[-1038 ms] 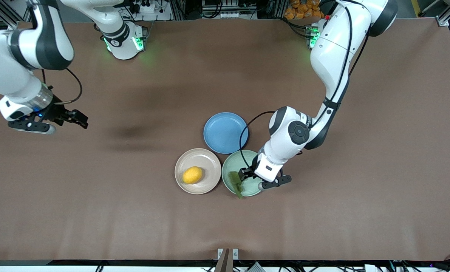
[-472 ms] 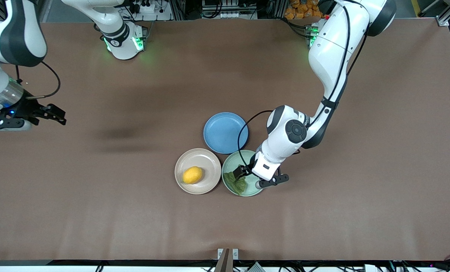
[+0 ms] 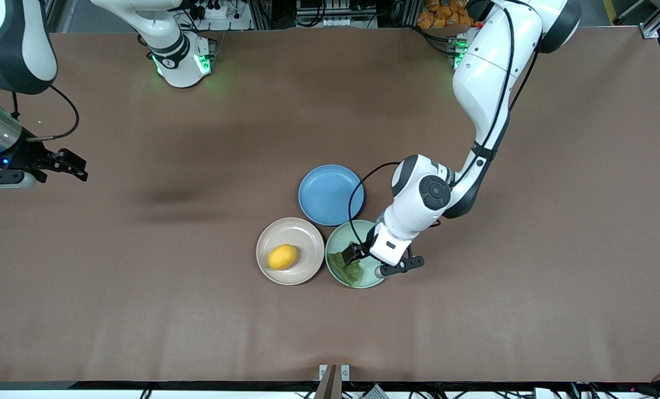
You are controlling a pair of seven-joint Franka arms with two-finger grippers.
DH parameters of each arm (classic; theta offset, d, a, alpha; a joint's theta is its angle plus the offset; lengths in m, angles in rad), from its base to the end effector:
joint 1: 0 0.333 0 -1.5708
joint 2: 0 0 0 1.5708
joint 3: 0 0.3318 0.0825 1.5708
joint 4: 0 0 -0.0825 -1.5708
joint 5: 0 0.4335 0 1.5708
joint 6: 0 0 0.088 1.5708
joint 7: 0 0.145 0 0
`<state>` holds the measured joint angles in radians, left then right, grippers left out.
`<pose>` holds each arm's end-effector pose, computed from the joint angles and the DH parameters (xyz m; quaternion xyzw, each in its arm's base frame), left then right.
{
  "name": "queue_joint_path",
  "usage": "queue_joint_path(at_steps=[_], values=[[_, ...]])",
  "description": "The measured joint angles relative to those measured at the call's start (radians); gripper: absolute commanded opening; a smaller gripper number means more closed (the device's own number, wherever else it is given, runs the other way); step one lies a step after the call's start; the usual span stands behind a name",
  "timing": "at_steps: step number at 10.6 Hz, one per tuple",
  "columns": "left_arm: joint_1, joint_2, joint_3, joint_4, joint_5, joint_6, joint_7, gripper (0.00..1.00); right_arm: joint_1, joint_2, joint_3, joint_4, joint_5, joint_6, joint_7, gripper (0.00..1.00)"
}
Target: Place lemon and lettuce in plates
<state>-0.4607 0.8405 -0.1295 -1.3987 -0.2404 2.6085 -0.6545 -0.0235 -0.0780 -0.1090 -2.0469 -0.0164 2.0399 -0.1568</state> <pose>0.7005 -0.4426 0.1895 0.9639 0.1508 0.0771 0.2055 0.5807 -0.0796 0.4395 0.9993 0.0156 0.0344 0.0082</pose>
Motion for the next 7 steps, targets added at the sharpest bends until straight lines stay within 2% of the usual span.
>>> queue_joint_path(at_steps=[3, 7], values=[[0.002, -0.002, 0.005, 0.009, 0.0, -0.009, 0.0, 1.0, 0.001, -0.005, 0.008, 0.131, 0.0, -0.146, -0.002, 1.0], [0.012, -0.029, 0.012, 0.018, 0.058, -0.128, 0.0, 1.0, 0.002, -0.004, 0.009, 0.246, 0.0, -0.258, -0.01, 1.0]])
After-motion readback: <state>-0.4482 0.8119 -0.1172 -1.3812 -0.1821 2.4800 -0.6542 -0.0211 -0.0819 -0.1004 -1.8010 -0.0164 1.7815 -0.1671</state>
